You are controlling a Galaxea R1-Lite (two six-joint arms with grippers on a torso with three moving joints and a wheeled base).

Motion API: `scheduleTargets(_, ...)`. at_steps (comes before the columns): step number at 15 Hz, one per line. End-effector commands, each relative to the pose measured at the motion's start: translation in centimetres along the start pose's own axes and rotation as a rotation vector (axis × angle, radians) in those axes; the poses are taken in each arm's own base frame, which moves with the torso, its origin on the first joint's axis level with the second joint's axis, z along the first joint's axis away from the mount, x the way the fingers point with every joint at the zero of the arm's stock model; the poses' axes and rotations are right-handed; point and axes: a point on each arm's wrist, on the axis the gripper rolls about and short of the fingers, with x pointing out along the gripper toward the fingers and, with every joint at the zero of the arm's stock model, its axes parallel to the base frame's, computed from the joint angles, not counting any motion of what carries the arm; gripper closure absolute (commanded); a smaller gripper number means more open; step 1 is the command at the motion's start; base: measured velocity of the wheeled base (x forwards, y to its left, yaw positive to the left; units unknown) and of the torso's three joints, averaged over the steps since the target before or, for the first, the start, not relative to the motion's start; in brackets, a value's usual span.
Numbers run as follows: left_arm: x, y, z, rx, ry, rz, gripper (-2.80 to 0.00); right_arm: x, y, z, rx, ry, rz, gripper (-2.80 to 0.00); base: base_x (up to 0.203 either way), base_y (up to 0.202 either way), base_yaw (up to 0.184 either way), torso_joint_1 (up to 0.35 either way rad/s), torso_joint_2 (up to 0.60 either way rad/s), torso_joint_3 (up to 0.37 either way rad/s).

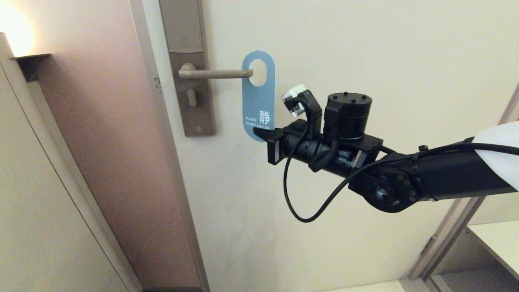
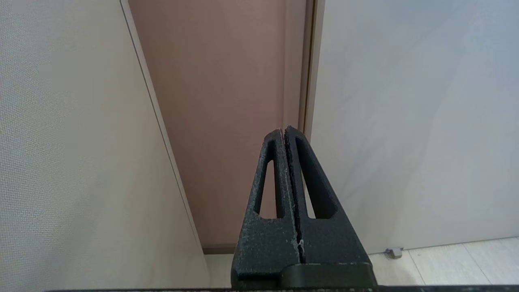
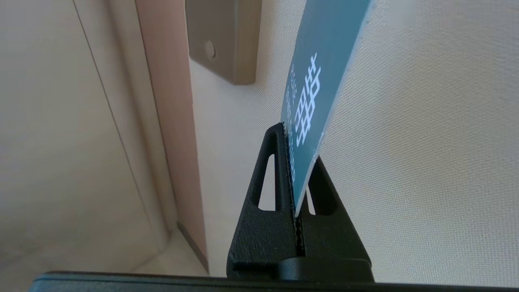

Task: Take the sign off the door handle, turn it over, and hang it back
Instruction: Hang the sign back with the other side facing out

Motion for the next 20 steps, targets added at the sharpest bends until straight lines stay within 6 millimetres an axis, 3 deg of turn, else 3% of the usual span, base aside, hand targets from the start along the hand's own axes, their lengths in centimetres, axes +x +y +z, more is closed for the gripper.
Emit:
scheduleTargets(1, 0.0, 0.0, 0.0, -0.001, 0.002, 0.001, 0.00, 0.2, 0.5, 0.0, -0.006, -0.004, 0.014, 0.00, 0.000, 0.000, 0.000, 0.000, 0.00, 0.000)
scheduleTargets(13, 0.0, 0.0, 0.0, -0.001, 0.002, 0.001, 0.00, 0.5, 1.1, -0.2, -0.158, 0.000, 0.031, 0.00, 0.000, 0.000, 0.000, 0.000, 0.00, 0.000)
scheduleTargets(20, 0.0, 0.0, 0.0, -0.001, 0.002, 0.001, 0.00, 1.3, 3.1, -0.3, -0.177, -0.010, 0.082, 0.00, 0.000, 0.000, 0.000, 0.000, 0.00, 0.000)
